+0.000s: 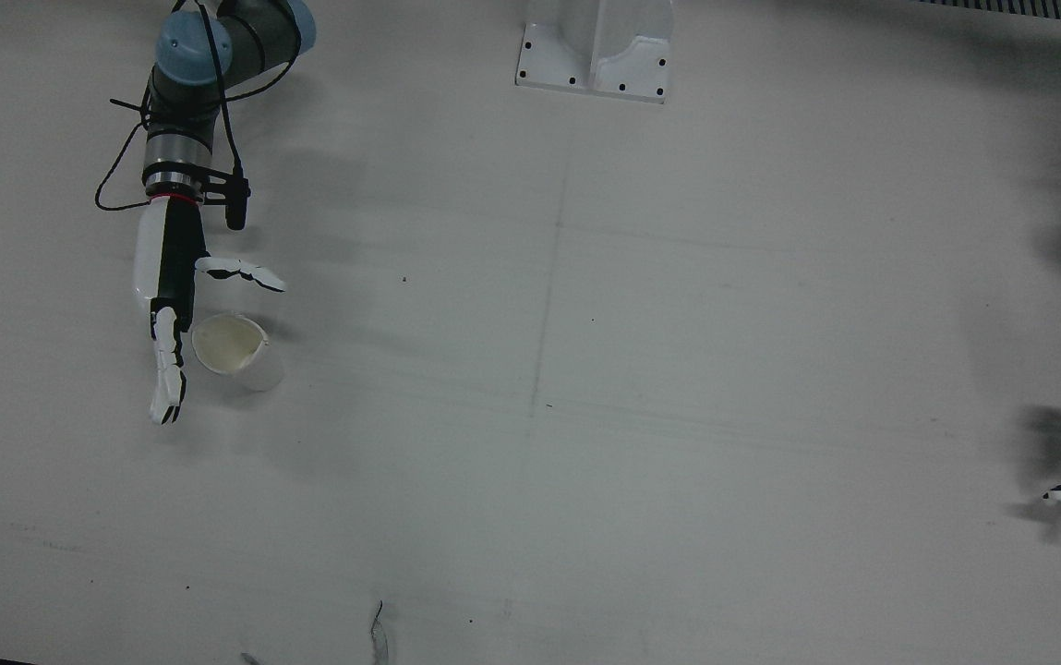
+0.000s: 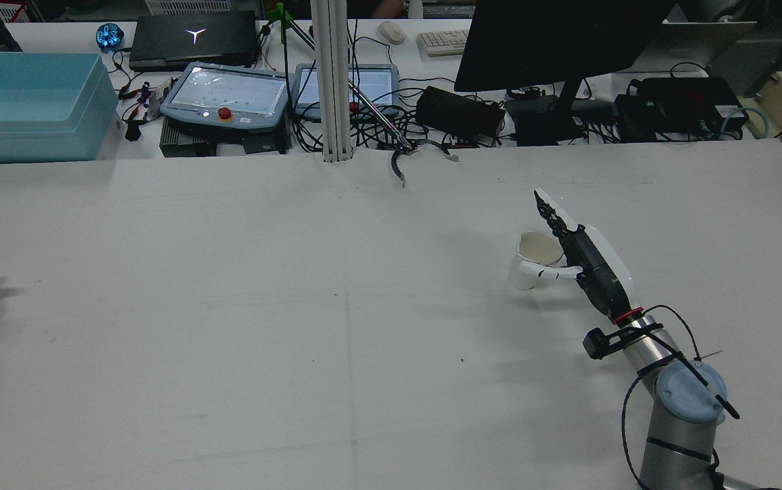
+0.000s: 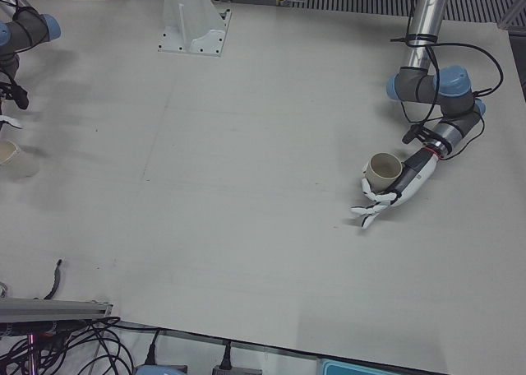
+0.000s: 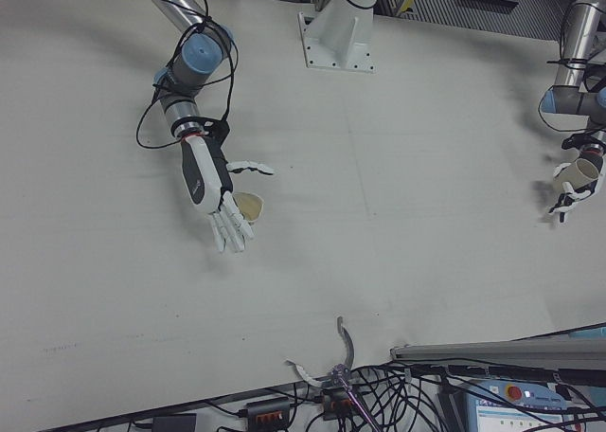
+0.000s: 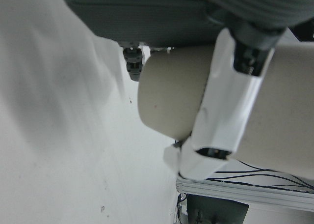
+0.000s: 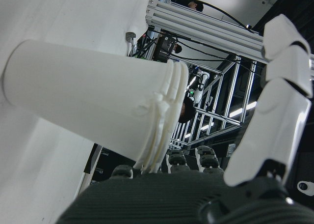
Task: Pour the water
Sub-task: 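Close the right hand's fingers around the white paper cup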
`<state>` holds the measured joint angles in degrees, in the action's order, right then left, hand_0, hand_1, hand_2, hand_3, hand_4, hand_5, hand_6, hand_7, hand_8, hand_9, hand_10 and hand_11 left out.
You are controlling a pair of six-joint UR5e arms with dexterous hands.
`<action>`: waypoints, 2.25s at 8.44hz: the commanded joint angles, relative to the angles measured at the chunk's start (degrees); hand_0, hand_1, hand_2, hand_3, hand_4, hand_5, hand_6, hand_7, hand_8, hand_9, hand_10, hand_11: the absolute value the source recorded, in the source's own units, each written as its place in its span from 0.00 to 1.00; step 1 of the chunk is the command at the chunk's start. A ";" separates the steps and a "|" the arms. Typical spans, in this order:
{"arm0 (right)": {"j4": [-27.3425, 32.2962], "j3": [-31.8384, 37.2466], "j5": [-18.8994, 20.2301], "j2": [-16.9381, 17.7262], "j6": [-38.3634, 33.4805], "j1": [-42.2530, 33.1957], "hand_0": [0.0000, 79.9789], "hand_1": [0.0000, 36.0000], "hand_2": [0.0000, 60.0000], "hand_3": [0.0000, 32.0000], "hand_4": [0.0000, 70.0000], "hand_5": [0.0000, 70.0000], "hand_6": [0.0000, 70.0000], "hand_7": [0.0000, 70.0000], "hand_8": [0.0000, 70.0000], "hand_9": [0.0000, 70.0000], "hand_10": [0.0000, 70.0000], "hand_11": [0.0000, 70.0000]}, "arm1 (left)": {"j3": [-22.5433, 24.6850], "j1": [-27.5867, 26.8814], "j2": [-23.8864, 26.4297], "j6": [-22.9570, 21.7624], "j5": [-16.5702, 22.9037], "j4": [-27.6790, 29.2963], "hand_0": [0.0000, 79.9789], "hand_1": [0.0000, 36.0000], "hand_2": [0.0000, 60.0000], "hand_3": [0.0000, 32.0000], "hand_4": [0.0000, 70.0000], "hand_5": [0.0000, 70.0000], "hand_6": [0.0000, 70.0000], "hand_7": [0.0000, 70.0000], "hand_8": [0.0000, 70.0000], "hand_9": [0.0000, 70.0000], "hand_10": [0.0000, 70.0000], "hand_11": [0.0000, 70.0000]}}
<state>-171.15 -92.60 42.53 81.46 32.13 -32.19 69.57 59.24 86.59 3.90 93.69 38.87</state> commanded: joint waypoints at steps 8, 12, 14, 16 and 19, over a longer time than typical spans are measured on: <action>0.29 6.11 -0.08 -2.70 -7.35 0.29 0.62 0.55 0.31 0.46 0.00 0.10 0.13 0.07 0.08 0.06 0.00 0.00 | -0.84 -0.18 0.07 0.24 0.00 -0.11 1.00 1.00 1.00 0.00 1.00 1.00 0.26 0.35 0.09 0.06 0.12 0.23; 0.55 6.47 -0.17 -3.51 -9.01 0.37 0.60 0.50 0.34 0.37 0.00 0.10 0.15 0.09 0.10 0.09 0.00 0.00 | -1.02 -0.18 0.07 0.15 -0.09 -0.03 1.00 1.00 1.00 0.00 1.00 1.00 0.27 0.35 0.10 0.07 0.12 0.23; 0.55 6.47 -0.17 -3.42 -9.46 0.55 0.59 0.47 0.34 0.36 0.00 0.10 0.15 0.08 0.10 0.09 0.00 0.00 | -1.02 -0.09 0.07 0.15 -0.09 -0.03 1.00 1.00 1.00 0.00 1.00 1.00 0.27 0.35 0.10 0.07 0.12 0.23; 0.55 7.34 -0.08 -3.16 -9.46 0.99 0.59 0.47 0.34 0.38 0.00 0.10 0.15 0.08 0.10 0.08 0.00 0.00 | -1.02 -0.09 0.07 0.15 -0.09 -0.03 1.00 1.00 1.00 0.00 1.00 1.00 0.27 0.35 0.10 0.07 0.12 0.23; 0.46 7.61 -0.08 -3.42 -9.37 1.16 0.61 0.52 0.35 0.39 0.00 0.10 0.15 0.08 0.09 0.07 0.00 0.00 | -0.93 -0.09 0.07 0.15 0.00 -0.11 1.00 1.00 1.00 0.00 1.00 1.00 0.27 0.35 0.10 0.07 0.12 0.23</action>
<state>-170.60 -85.14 42.44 78.27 22.71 -31.20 68.58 59.12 86.66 4.04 93.60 38.85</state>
